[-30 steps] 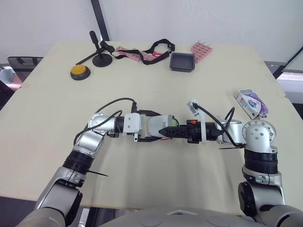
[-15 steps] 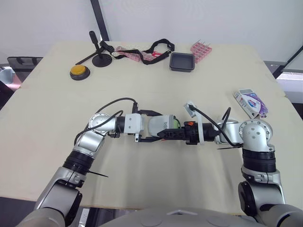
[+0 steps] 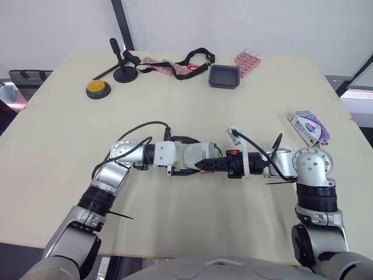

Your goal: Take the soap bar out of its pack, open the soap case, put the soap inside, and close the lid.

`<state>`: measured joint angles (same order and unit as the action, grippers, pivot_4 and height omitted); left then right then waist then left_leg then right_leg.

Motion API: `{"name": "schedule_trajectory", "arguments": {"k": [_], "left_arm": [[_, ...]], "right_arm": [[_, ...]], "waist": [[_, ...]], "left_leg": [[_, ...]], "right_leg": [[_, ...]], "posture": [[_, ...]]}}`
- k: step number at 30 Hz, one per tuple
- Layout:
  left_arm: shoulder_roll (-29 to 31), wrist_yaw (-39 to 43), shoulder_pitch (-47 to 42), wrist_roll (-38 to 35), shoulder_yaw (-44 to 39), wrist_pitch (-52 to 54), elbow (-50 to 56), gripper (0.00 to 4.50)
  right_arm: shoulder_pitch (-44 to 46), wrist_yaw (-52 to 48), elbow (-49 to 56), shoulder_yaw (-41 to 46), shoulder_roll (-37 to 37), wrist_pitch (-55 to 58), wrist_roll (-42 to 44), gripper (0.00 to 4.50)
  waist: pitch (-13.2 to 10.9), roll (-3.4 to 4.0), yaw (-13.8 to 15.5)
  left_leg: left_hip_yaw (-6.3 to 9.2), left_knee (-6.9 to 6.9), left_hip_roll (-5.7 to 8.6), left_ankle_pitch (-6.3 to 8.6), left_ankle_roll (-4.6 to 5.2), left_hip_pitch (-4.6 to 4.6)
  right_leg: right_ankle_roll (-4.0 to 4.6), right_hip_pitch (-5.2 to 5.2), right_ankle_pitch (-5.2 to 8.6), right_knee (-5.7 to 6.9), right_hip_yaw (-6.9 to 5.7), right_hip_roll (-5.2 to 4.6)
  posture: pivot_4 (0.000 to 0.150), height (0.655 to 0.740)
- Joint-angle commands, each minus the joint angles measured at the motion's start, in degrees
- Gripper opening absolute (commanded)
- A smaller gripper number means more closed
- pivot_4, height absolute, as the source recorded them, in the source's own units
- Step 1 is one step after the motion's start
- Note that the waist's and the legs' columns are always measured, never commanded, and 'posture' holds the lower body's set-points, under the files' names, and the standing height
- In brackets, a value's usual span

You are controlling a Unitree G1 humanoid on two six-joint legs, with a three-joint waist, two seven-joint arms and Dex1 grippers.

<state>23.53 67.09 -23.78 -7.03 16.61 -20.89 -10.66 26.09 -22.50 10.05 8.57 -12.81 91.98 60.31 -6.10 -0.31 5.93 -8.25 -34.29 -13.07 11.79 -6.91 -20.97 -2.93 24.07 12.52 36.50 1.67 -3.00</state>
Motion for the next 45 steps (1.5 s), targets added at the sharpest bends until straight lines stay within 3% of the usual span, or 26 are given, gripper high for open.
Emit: {"name": "schedule_trajectory", "arguments": {"k": [1, 4, 6, 15, 20, 25, 31, 37, 45], "left_arm": [[0.0, -0.1, -0.2, -1.9, -0.5, 0.7, 1.8, 3.46], [0.3, 0.8, 0.0, -2.7, -0.5, 1.7, 2.1, 3.46], [0.4, 1.2, 0.0, -3.0, -0.6, 1.8, 2.2, 4.49], [2.2, 3.4, -1.8, -4.3, -1.6, 2.5, -0.2, 4.49], [6.2, 6.9, -2.6, -6.6, -2.4, 9.1, -0.3, 4.49], [7.6, 8.8, -5.0, -10.2, -3.5, 20.8, -0.1, 4.49], [6.2, 7.0, -8.3, -13.2, -3.4, 34.2, 4.5, 4.49], [4.7, 3.5, -10.4, -11.7, -1.3, 42.2, 9.9, 4.49], [1.0, -1.9, -11.6, -7.1, 2.1, 42.7, 11.7, 4.49]], "right_arm": [[0.0, 0.1, 1.9, -0.1, -0.6, -0.2, -0.4, 2.14], [0.0, -0.1, 2.0, -0.3, -0.8, -0.4, -0.6, 2.14], [0.1, -0.1, 2.1, -0.3, -0.8, -0.5, -0.7, 2.14], [0.2, -1.0, 1.9, -0.6, -1.4, 0.4, -0.8, 2.14], [0.5, -2.7, 2.6, -3.4, -6.3, -0.9, -2.8, 2.14], [5.0, -10.2, 6.0, -16.3, -19.8, -9.5, -10.4, 2.14], [17.0, -19.7, 11.4, -34.5, -32.7, -20.1, -23.1, 2.14], [27.3, -25.6, 14.7, -46.0, -36.0, -23.7, -32.0, 2.14], [35.6, -32.5, 15.3, -57.4, -36.8, -27.7, -42.5, 2.14]], "waist": [[0.0, 0.00, 0.0], [0.0, 0.00, 0.0], [0.0, 0.00, 0.0], [0.0, 0.00, 0.0], [0.0, 0.00, 0.1], [0.0, 0.07, 0.2], [-0.1, 0.14, 0.1], [-0.1, 0.17, 0.0], [-0.2, 0.16, 0.1]], "left_leg": [[0.00, 0.00, 0.00, 0.00, 0.00, 0.00], [0.00, 0.00, 0.00, 0.00, 0.00, 0.00], [0.00, 0.00, 0.00, 0.00, 0.00, 0.00], [0.00, 0.00, 0.00, -0.01, 0.00, 0.00], [0.00, 0.00, 0.00, -0.01, -0.01, 0.08], [0.00, 0.00, 0.04, -0.02, -0.02, 0.15], [0.00, 0.09, 0.02, -0.04, -0.07, 0.00], [0.01, 0.10, 0.01, -0.05, -0.06, -0.08], [0.03, 0.04, 0.01, -0.05, -0.05, -0.11]], "right_leg": [[0.00, 0.00, 0.00, 0.00, 0.00, 0.00], [0.00, 0.00, 0.00, 0.00, 0.00, 0.00], [0.00, 0.00, 0.00, 0.00, 0.00, 0.00], [0.00, 0.00, 0.00, 0.01, 0.00, 0.00], [0.00, 0.00, 0.00, 0.01, -0.01, 0.01], [-0.01, -0.02, 0.00, 0.01, 0.02, -0.01], [-0.01, -0.12, 0.00, -0.02, 0.05, 0.04], [-0.01, -0.12, 0.00, -0.03, 0.13, 0.09], [0.00, -0.13, 0.00, 0.02, 0.17, 0.09]], "posture": [[0.150, 0.7400], [0.150, 0.7400], [0.150, 0.7400], [0.150, 0.7400], [0.150, 0.7400], [0.150, 0.7400], [0.150, 0.7400], [0.150, 0.7400], [0.150, 0.7400]]}}
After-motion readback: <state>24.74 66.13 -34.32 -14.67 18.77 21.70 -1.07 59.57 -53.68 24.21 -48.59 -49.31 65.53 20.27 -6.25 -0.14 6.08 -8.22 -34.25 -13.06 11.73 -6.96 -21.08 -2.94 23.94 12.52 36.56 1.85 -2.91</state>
